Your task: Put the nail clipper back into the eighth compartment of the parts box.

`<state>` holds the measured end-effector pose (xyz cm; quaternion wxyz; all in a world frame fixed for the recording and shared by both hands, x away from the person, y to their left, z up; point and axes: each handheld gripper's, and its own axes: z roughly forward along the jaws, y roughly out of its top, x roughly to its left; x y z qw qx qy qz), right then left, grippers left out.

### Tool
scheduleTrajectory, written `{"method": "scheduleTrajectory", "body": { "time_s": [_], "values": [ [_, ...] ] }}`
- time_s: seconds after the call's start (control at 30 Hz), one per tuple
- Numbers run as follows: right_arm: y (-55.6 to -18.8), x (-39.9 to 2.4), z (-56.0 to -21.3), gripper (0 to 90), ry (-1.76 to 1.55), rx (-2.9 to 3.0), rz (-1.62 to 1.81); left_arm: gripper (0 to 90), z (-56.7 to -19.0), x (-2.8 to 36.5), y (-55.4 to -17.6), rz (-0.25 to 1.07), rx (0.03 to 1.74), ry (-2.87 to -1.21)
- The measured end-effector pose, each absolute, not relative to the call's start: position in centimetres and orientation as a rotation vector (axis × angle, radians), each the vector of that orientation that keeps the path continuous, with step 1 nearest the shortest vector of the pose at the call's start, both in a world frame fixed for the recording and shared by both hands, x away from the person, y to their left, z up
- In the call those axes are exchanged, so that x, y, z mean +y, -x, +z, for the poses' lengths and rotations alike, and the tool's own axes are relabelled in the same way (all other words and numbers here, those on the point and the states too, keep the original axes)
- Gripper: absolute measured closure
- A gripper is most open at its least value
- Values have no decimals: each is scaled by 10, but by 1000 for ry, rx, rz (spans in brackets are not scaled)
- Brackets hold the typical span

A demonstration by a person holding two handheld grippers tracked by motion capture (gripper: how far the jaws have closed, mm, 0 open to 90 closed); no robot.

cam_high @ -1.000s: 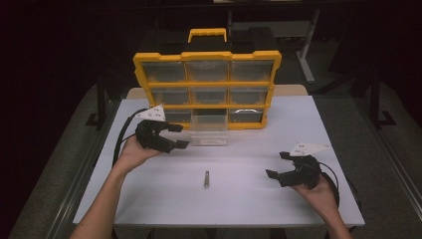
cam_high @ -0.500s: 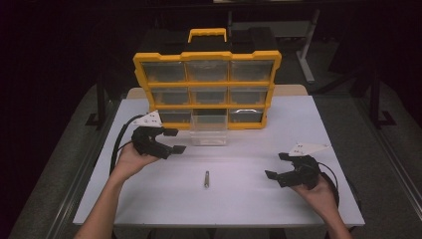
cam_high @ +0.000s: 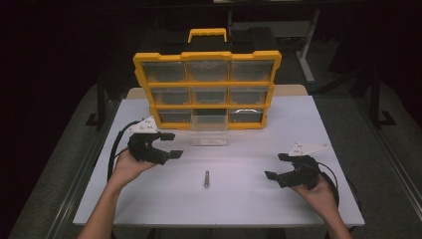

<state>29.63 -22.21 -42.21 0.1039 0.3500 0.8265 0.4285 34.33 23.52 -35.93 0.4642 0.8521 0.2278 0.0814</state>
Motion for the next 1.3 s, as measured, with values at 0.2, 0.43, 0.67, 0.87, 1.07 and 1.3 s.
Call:
{"method": "scheduleTrajectory", "body": {
  "time_s": [0.2,0.43,0.67,0.87,1.07,1.3],
  "values": [
    [-297,-219,-422,152,-1036,2447,1265,242,-365,239,-337,209,581,-2092],
    [-297,-217,-420,152,-1032,2450,1271,228,-371,242,-329,233,610,-2079],
    [-297,-215,-418,188,-1022,2459,1293,223,-379,243,-321,242,634,-2075],
    [-298,-209,-413,284,-1020,2473,1295,217,-387,247,-314,250,644,-2075],
    [-300,-200,-404,442,-980,2509,1325,213,-395,249,-305,248,652,-2071],
    [-305,-178,-392,591,-931,2561,1306,211,-403,252,-299,249,640,-2083]
  ]
}}
